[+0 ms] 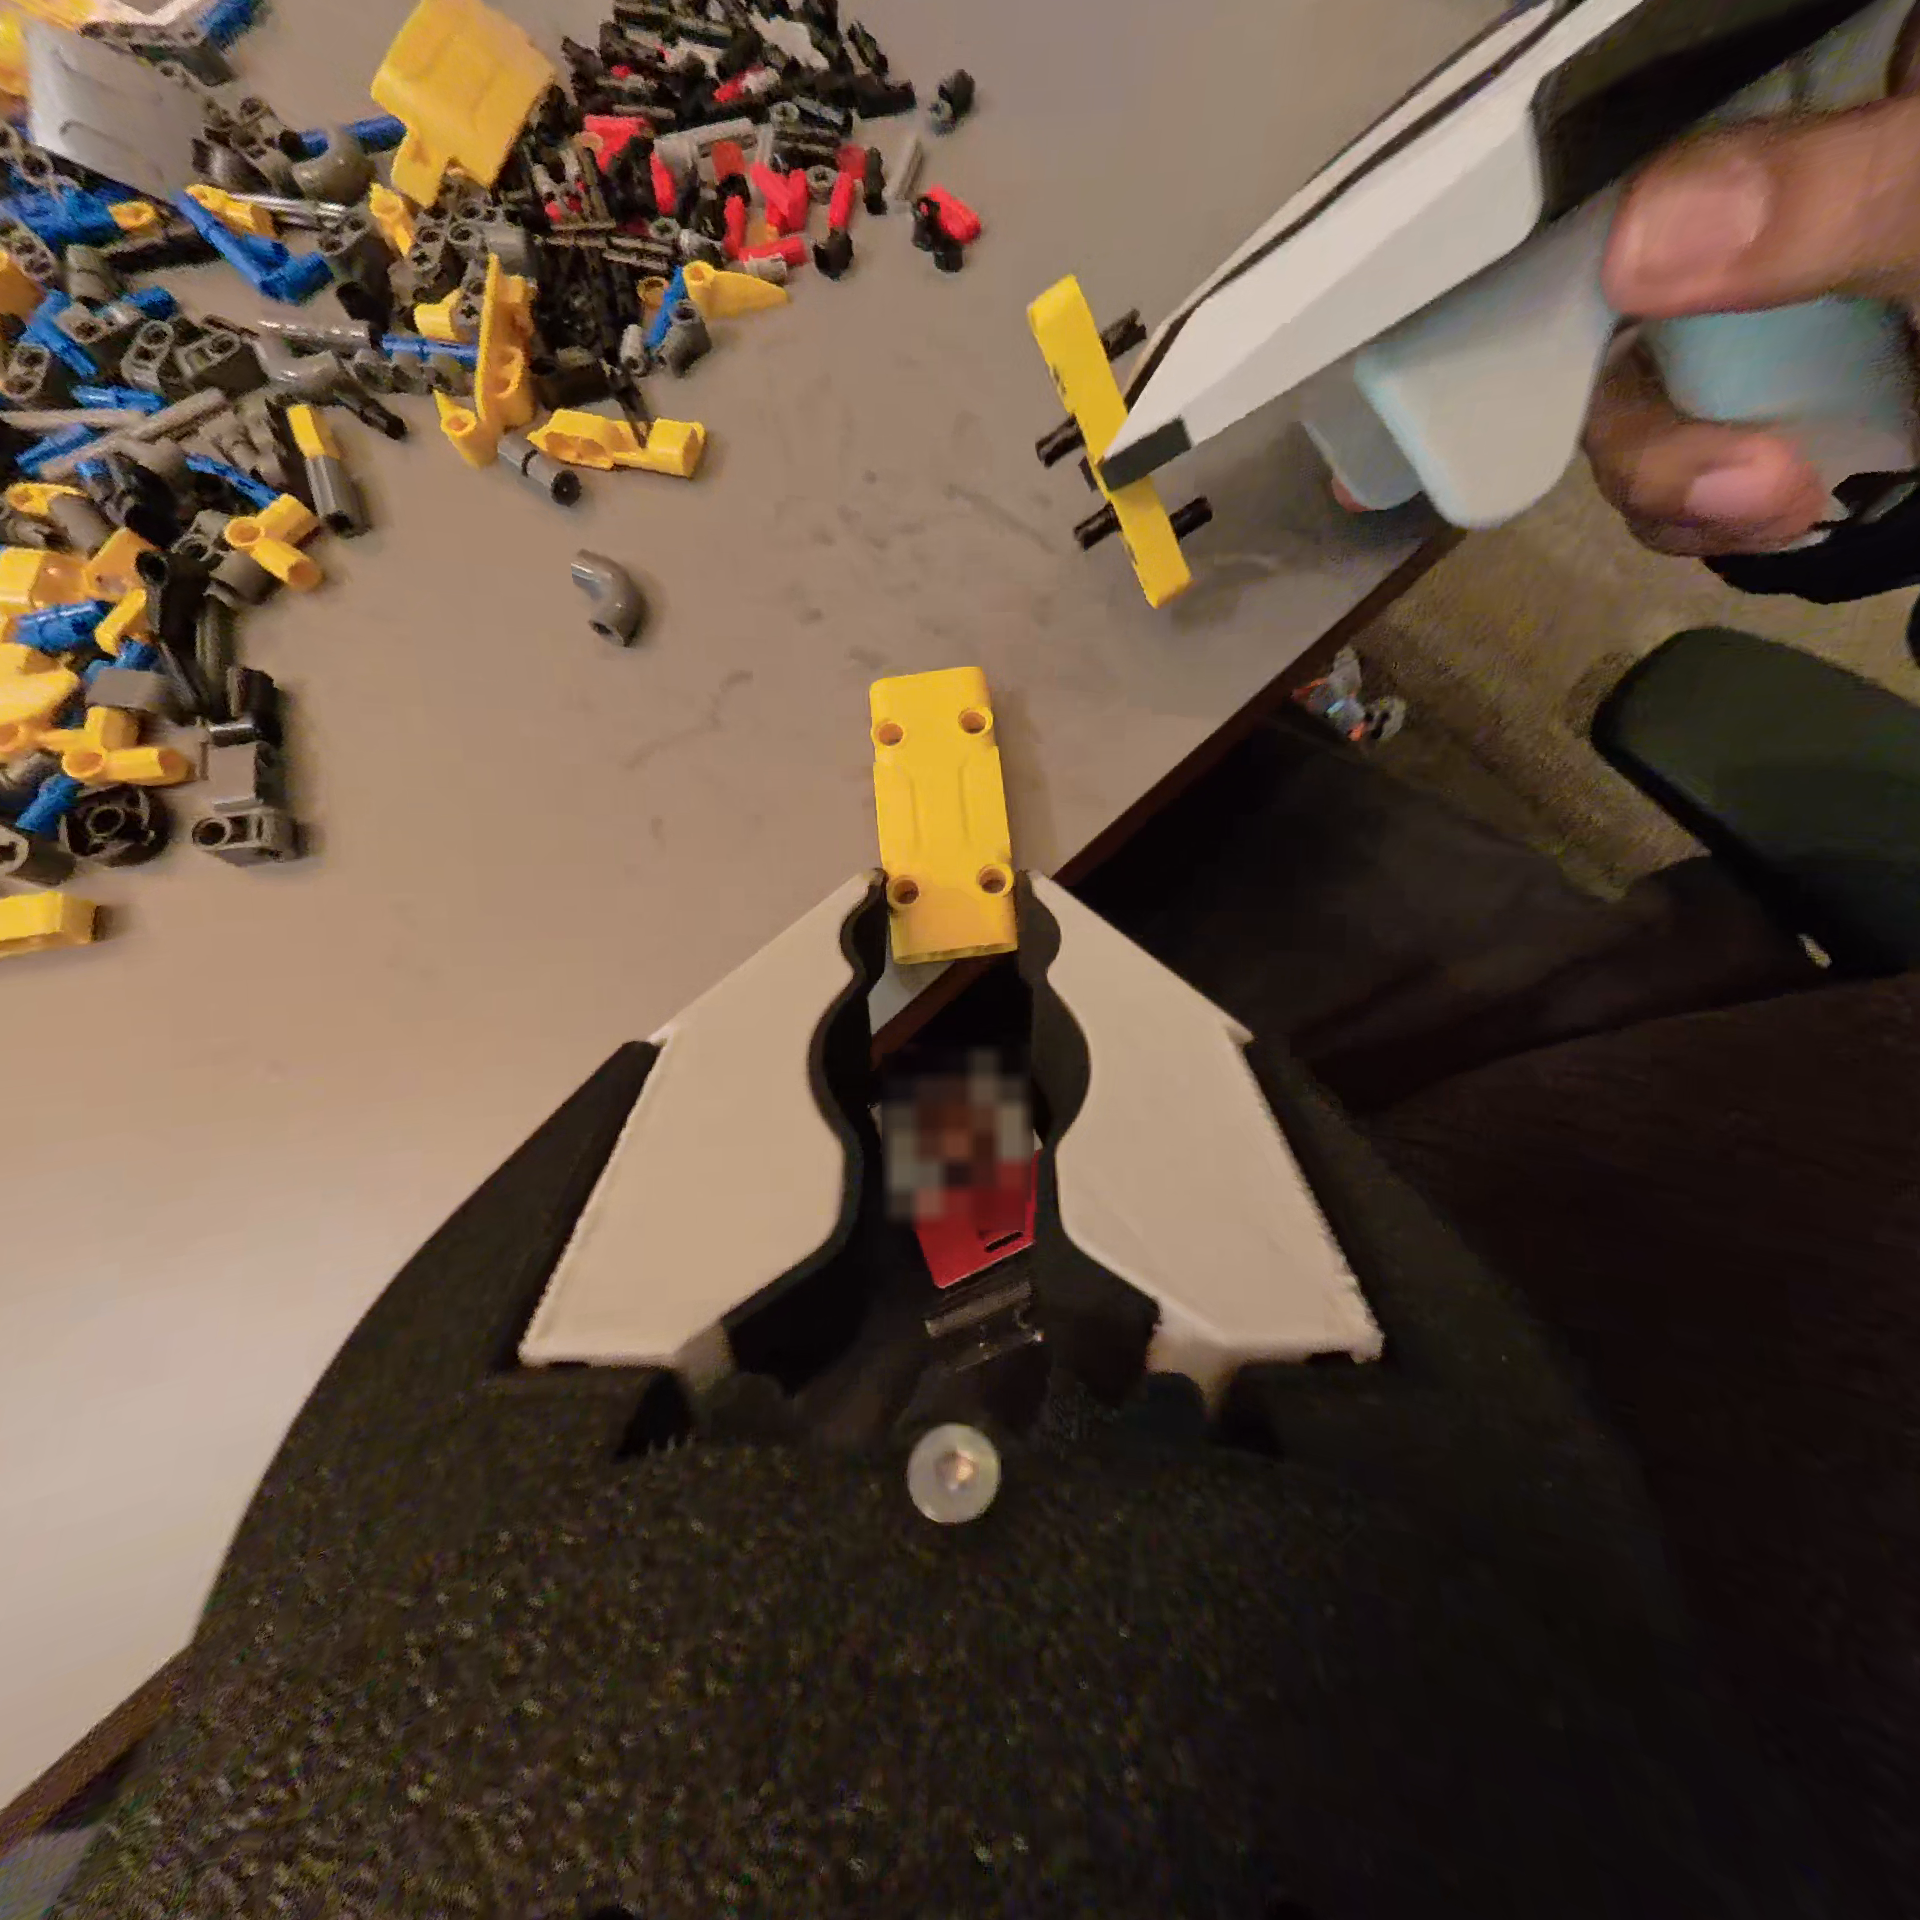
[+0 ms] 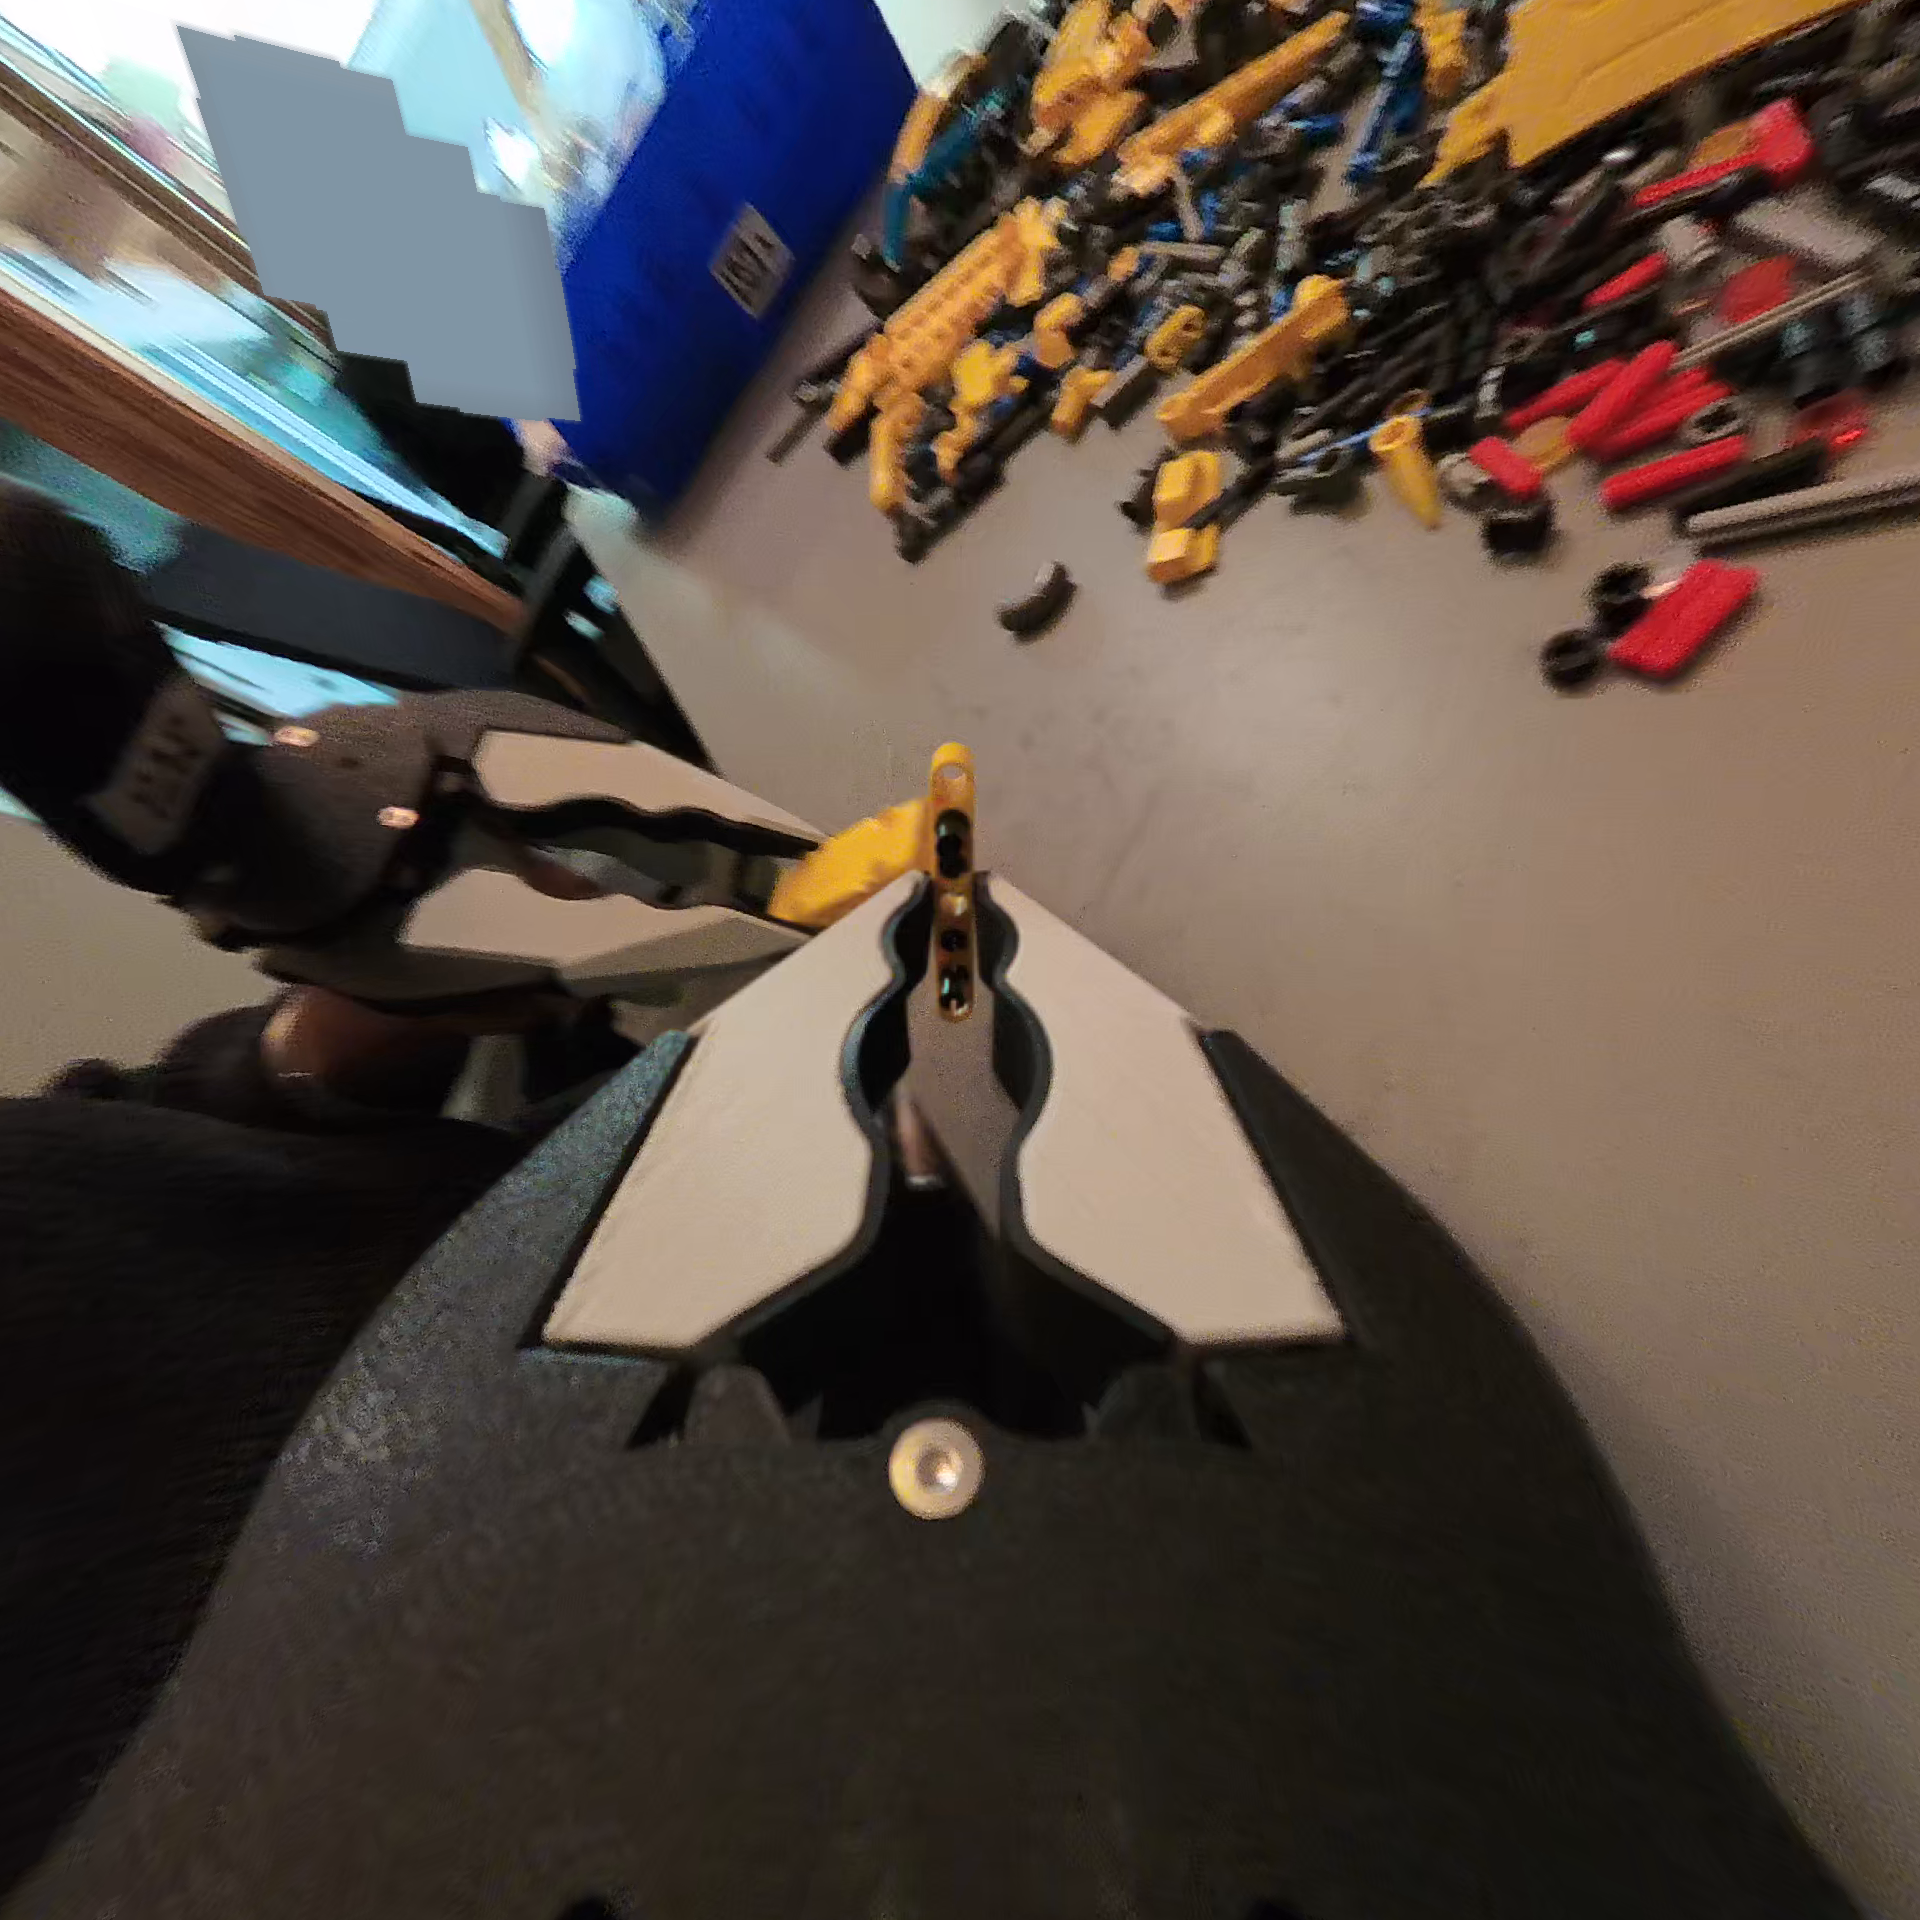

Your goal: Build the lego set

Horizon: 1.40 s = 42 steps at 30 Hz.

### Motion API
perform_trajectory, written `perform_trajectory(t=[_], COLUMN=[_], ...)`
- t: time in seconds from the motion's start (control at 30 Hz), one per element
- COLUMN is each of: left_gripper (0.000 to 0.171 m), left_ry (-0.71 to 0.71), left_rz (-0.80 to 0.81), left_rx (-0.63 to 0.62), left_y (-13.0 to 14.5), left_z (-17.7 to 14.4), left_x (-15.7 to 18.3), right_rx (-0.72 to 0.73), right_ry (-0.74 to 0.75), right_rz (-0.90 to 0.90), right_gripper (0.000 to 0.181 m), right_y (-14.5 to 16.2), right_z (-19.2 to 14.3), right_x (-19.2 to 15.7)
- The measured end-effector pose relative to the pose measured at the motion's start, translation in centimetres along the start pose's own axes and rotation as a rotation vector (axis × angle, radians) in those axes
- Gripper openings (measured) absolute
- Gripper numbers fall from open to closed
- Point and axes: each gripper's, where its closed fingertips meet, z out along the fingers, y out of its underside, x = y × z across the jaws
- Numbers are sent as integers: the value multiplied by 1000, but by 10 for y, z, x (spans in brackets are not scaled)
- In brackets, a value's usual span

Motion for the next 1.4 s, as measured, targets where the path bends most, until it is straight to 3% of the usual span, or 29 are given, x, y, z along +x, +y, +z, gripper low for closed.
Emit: perform_trajectory(t=[0.1,0.27,0.4,0.57,0.63,0.67,0.7,0.73,0.83,0.97,1.0,1.07,1.1,1.17,1.3,1.4], left_gripper=[23,23,23,24,24,24,23,24,43,44,41,19,8,6,6,6], left_ry=[14,21,8,-16,-4,-4,-2,6,188,636,738,903,953,1001,1014,1128], left_rz=[-21,-42,-29,50,80,95,106,104,-57,-409,-458,-518,-540,-547,-642,-778], left_rx=[60,164,233,341,367,372,382,399,475,516,493,482,484,480,547,565], left_y=[-6,-20,-30,-51,-57,-58,-60,-61,-66,-74,-74,-75,-76,-75,-80,-83], left_z=[-5,-16,-21,-24,-24,-24,-24,-25,-37,-56,-57,-65,-67,-68,-70,-76], left_x=[-3,-9,-11,1,10,13,16,17,22,30,35,45,48,52,36,27], right_rx=[-35,-1,117,187,210,219,231,228,164,65,42,-13,-37,-18,223,291], right_ry=[91,161,232,-131,-154,-172,-201,-223,-288,-480,-522,-536,-522,-521,-440,-374], right_rz=[-35,-22,-55,57,78,84,84,83,37,5,5,-26,-51,-64,-113,-352], right_gripper=[8,40,49,48,48,33,7,6,6,6,6,7,7,8,27,58], right_y=[-3,-10,-26,-21,-20,-21,-23,-25,-24,-22,-21,-15,-12,-17,-51,-47], right_z=[2,-11,-35,-2,13,17,17,16,9,-7,-9,-9,-6,-7,-19,-23], right_x=[17,33,30,-49,-53,-55,-57,-59,-69,-98,-104,-109,-109,-111,-96,-103])
